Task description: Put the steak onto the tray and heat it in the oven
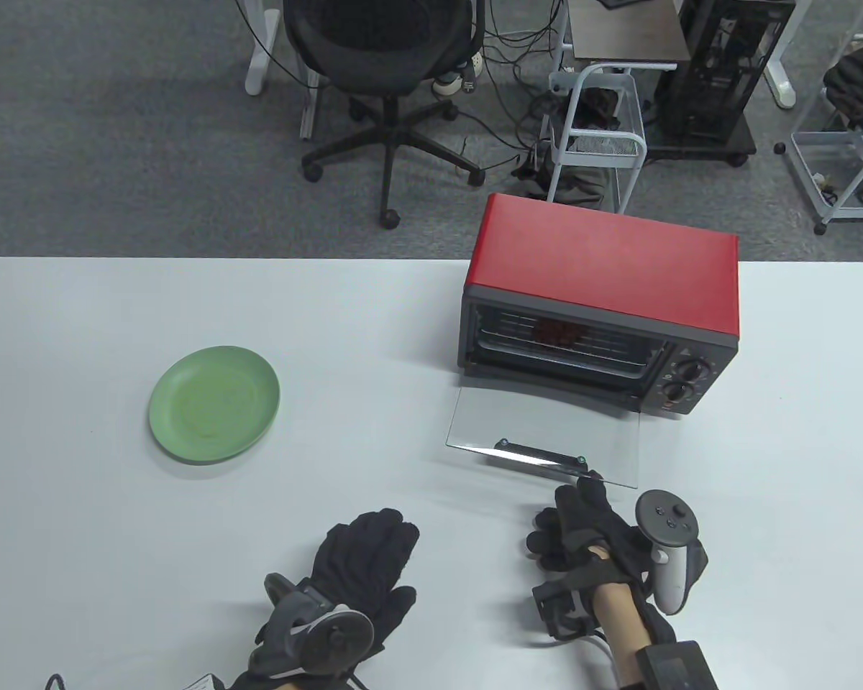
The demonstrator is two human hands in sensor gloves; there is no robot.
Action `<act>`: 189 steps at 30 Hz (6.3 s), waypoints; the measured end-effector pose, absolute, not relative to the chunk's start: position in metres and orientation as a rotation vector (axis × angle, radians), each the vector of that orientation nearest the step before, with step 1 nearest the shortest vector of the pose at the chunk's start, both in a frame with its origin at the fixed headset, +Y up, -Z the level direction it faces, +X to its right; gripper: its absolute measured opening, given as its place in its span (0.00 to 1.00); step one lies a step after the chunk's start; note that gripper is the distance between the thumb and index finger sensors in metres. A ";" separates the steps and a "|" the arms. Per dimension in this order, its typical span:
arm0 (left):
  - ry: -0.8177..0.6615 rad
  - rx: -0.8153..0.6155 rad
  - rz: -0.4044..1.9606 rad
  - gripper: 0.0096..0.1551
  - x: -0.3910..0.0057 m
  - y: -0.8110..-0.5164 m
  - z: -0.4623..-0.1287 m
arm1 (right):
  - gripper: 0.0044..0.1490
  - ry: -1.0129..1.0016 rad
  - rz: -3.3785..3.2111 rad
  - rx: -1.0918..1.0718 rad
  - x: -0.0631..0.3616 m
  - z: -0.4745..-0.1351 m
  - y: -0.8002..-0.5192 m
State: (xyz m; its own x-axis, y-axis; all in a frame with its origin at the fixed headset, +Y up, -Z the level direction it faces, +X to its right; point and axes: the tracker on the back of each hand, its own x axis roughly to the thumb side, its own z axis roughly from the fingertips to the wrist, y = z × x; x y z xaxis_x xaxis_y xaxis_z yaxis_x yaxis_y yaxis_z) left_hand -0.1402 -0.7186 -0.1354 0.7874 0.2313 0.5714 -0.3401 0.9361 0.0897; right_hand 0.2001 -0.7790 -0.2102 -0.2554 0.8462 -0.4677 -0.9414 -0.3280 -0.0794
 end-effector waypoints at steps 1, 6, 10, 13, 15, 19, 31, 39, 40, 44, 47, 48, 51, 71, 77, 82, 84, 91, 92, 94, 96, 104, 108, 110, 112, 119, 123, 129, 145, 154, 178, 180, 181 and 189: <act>-0.589 0.192 0.310 0.45 -0.140 -0.719 -0.135 | 0.51 0.238 1.845 -0.516 0.200 -0.210 -0.778; -0.589 0.192 0.309 0.45 -0.140 -0.719 -0.135 | 0.50 0.155 1.854 -0.530 0.201 -0.210 -0.774; -0.587 0.193 0.312 0.45 -0.140 -0.719 -0.135 | 0.49 0.114 1.859 -0.541 0.201 -0.211 -0.771; -0.586 0.191 0.312 0.45 -0.141 -0.719 -0.135 | 0.49 0.091 1.862 -0.552 0.202 -0.215 -0.768; -0.587 0.186 0.311 0.45 -0.140 -0.719 -0.136 | 0.48 0.074 1.870 -0.562 0.204 -0.217 -0.766; -0.584 0.183 0.307 0.46 -0.140 -0.719 -0.135 | 0.47 0.029 1.924 -0.557 0.205 -0.221 -0.756; -0.572 0.179 0.313 0.46 -0.141 -0.720 -0.136 | 0.38 -0.251 2.042 -0.726 0.211 -0.245 -0.730; -0.572 0.175 0.315 0.45 -0.141 -0.720 -0.136 | 0.30 -0.298 1.868 -0.809 0.220 -0.265 -0.728; -0.573 0.175 0.314 0.46 -0.141 -0.720 -0.136 | 0.30 -0.288 1.834 -0.798 0.221 -0.266 -0.729; -0.574 0.173 0.311 0.46 -0.140 -0.720 -0.136 | 0.30 -0.276 1.725 -0.792 0.223 -0.272 -0.731; -0.572 0.174 0.313 0.45 -0.140 -0.720 -0.136 | 0.30 -0.266 1.686 -0.770 0.225 -0.276 -0.732; -0.572 0.175 0.313 0.45 -0.140 -0.720 -0.136 | 0.29 -0.263 1.682 -0.760 0.226 -0.277 -0.732; -0.572 0.174 0.314 0.45 -0.140 -0.720 -0.137 | 0.29 -0.270 1.668 -0.756 0.228 -0.281 -0.730; -0.600 0.201 0.320 0.45 -0.139 -0.719 -0.134 | 0.29 -0.317 1.679 -0.748 0.235 -0.314 -0.715; -0.598 0.199 0.319 0.45 -0.139 -0.719 -0.134 | 0.29 -0.318 1.678 -0.750 0.237 -0.320 -0.714; -0.595 0.200 0.322 0.45 -0.139 -0.719 -0.134 | 0.29 -0.335 1.707 -0.749 0.238 -0.325 -0.711; -0.594 0.199 0.322 0.45 -0.140 -0.719 -0.134 | 0.29 -0.334 1.707 -0.749 0.238 -0.326 -0.710; -0.596 0.196 0.321 0.45 -0.139 -0.719 -0.135 | 0.29 -0.345 1.702 -0.761 0.237 -0.329 -0.708; -0.597 0.196 0.319 0.45 -0.139 -0.719 -0.135 | 0.29 -0.343 1.702 -0.761 0.237 -0.329 -0.708; -0.598 0.196 0.318 0.45 -0.139 -0.719 -0.135 | 0.29 -0.349 1.703 -0.766 0.237 -0.330 -0.707; -0.599 0.196 0.319 0.45 -0.139 -0.719 -0.135 | 0.29 -0.348 1.706 -0.769 0.237 -0.331 -0.707; -0.600 0.197 0.317 0.45 -0.139 -0.719 -0.134 | 0.29 -0.355 1.709 -0.785 0.237 -0.333 -0.704; -0.599 0.198 0.319 0.45 -0.139 -0.719 -0.134 | 0.29 -0.353 1.712 -0.789 0.237 -0.334 -0.703; -0.599 0.198 0.318 0.45 -0.139 -0.719 -0.134 | 0.29 -0.352 1.711 -0.790 0.237 -0.334 -0.703; -0.600 0.199 0.317 0.45 -0.139 -0.719 -0.134 | 0.29 -0.351 1.711 -0.788 0.237 -0.334 -0.703; -0.599 0.194 0.317 0.45 -0.139 -0.720 -0.134 | 0.38 -0.298 1.810 -0.771 0.240 -0.326 -0.689; -0.604 0.193 0.313 0.45 -0.138 -0.719 -0.134 | 0.42 -0.386 2.054 -0.783 0.253 -0.314 -0.666; -0.606 0.193 0.312 0.45 -0.138 -0.719 -0.133 | 0.34 -0.621 2.228 -0.809 0.281 -0.296 -0.645; -0.597 0.176 0.309 0.44 -0.137 -0.720 -0.136 | 0.23 -0.776 2.541 -0.886 0.301 -0.293 -0.684; -0.598 0.167 0.310 0.43 -0.138 -0.721 -0.137 | 0.08 -0.757 2.401 -0.911 0.297 -0.303 -0.697; -0.601 0.161 0.288 0.43 -0.135 -0.723 -0.138 | 0.18 -0.671 2.270 -0.929 0.314 -0.295 -0.701; -0.601 0.165 0.290 0.44 -0.135 -0.722 -0.138 | 0.19 -0.855 2.560 -0.845 0.303 -0.295 -0.694; -0.601 0.166 0.292 0.43 -0.135 -0.722 -0.137 | 0.19 -0.899 2.668 -0.799 0.298 -0.295 -0.692; -0.602 0.165 0.293 0.43 -0.135 -0.723 -0.137 | 0.18 -1.067 3.164 -0.588 0.273 -0.304 -0.690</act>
